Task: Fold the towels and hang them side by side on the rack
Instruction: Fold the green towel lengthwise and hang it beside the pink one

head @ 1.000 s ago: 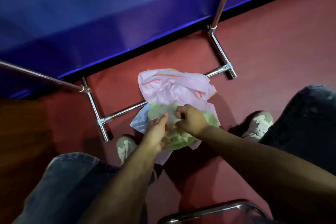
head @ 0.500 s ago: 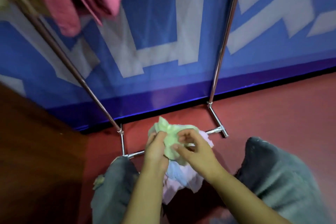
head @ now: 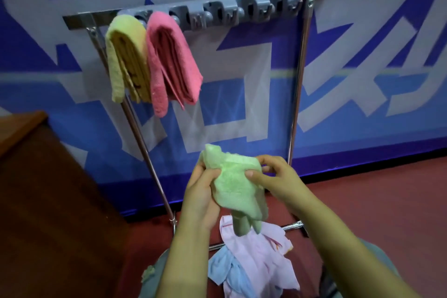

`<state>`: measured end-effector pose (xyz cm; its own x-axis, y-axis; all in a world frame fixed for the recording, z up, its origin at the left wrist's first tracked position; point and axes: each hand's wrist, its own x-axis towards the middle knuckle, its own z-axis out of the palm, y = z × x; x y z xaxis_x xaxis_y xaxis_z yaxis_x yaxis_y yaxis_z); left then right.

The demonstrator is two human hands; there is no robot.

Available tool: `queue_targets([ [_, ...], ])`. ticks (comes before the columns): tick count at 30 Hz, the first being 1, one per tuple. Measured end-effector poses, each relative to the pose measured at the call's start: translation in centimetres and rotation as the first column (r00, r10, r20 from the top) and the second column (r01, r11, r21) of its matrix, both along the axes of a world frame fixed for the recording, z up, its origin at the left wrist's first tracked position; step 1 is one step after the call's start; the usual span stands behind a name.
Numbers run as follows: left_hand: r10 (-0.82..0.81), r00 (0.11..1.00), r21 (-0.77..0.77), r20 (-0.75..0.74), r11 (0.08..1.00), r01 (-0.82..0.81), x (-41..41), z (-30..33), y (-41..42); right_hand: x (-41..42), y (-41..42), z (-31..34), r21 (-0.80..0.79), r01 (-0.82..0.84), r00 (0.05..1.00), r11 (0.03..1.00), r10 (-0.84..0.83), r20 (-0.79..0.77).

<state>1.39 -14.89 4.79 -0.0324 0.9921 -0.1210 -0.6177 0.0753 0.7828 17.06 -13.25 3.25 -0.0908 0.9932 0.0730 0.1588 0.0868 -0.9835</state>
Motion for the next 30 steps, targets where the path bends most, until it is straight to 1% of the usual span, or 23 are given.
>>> queue_targets([
  [1, -0.005, 1.0, 0.013, 0.008, 1.0, 0.005, -0.2, 0.4, 0.0, 0.0, 0.0, 0.5, 0.039, 0.014, 0.998, 0.999, -0.017, 0.059],
  [2, -0.009, 1.0, 0.021, 0.014, 1.0, 0.008, -0.3, 0.7, 0.0, -0.1, 0.0, 1.0, 0.078, 0.044, 0.996, 0.996, -0.05, 0.075],
  [5, -0.026, 1.0, 0.022, -0.005, 0.999, 0.026, -0.3, 1.5, 0.1, -0.5, 0.0, 2.3, 0.194, 0.13, 0.99, 0.972, -0.139, 0.032],
  [8, -0.068, 0.992, 0.002, -0.104, 0.998, 0.069, -0.2, 1.9, 0.0, -0.7, -0.1, 3.6, 0.259, 0.153, 0.988, 0.954, -0.152, -0.027],
  [10, -0.122, 0.966, -0.017, -0.229, 0.992, 0.121, -0.1, 2.1, -0.2, -0.8, 0.0, 4.6, 0.286, 0.161, 0.987, 0.944, -0.153, -0.051],
  [12, -0.151, 0.913, -0.04, -0.378, 0.988, 0.147, 0.0, 2.2, -0.3, -1.1, 0.2, 5.5, 0.298, 0.138, 0.989, 0.944, -0.115, -0.094],
  [14, -0.101, 0.851, -0.012, -0.516, 0.994, 0.111, -0.2, 2.3, -0.1, -1.5, 0.3, 6.5, 0.308, 0.102, 0.99, 0.946, -0.065, -0.127],
  [16, -0.013, 0.792, 0.105, -0.611, 0.99, 0.097, -0.6, 2.8, 0.2, -1.8, 0.3, 7.5, 0.311, 0.067, 0.988, 0.948, -0.021, -0.15],
  [17, 0.025, 0.762, 0.177, -0.648, 0.977, 0.118, -0.9, 3.4, 0.5, -1.8, 0.3, 8.0, 0.314, 0.046, 0.988, 0.948, 0.002, -0.151],
  [19, 0.077, 0.697, 0.286, -0.713, 0.939, 0.189, -1.6, 5.0, 1.1, -2.0, 0.3, 8.8, 0.317, -0.017, 0.992, 0.948, 0.055, -0.113],
  [21, 0.115, 0.615, 0.349, -0.78, 0.896, 0.275, -2.3, 6.6, 1.9, -2.1, 0.4, 9.2, 0.321, -0.072, 0.994, 0.944, 0.094, -0.052],
  [22, 0.108, 0.581, 0.353, -0.807, 0.876, 0.327, -2.5, 7.3, 2.3, -2.2, 0.4, 9.4, 0.316, -0.078, 0.995, 0.946, 0.096, -0.041],
  [23, 0.071, 0.567, 0.338, -0.821, 0.861, 0.381, -2.6, 7.7, 2.7, -2.2, 0.4, 9.5, 0.306, -0.074, 0.994, 0.949, 0.093, -0.049],
  [25, -0.069, 0.581, 0.269, -0.811, 0.839, 0.474, -2.5, 8.0, 3.1, -2.1, 0.4, 9.8, 0.318, -0.04, 0.997, 0.947, 0.06, -0.052],
  [26, -0.106, 0.571, 0.238, -0.814, 0.836, 0.495, -2.4, 7.9, 3.2, -2.0, 0.5, 10.1, 0.325, -0.02, 0.997, 0.946, 0.042, -0.058],
  [28, -0.105, 0.495, 0.185, -0.862, 0.846, 0.501, -2.1, 7.1, 3.1, -1.9, 0.5, 10.5, 0.32, -0.003, 0.995, 0.947, 0.034, -0.094],
  [30, -0.064, 0.433, 0.157, -0.899, 0.876, 0.456, -2.6, 5.9, 3.2, -1.5, 0.3, 10.9, 0.34, 0.046, 0.995, 0.939, -0.013, -0.098],
])
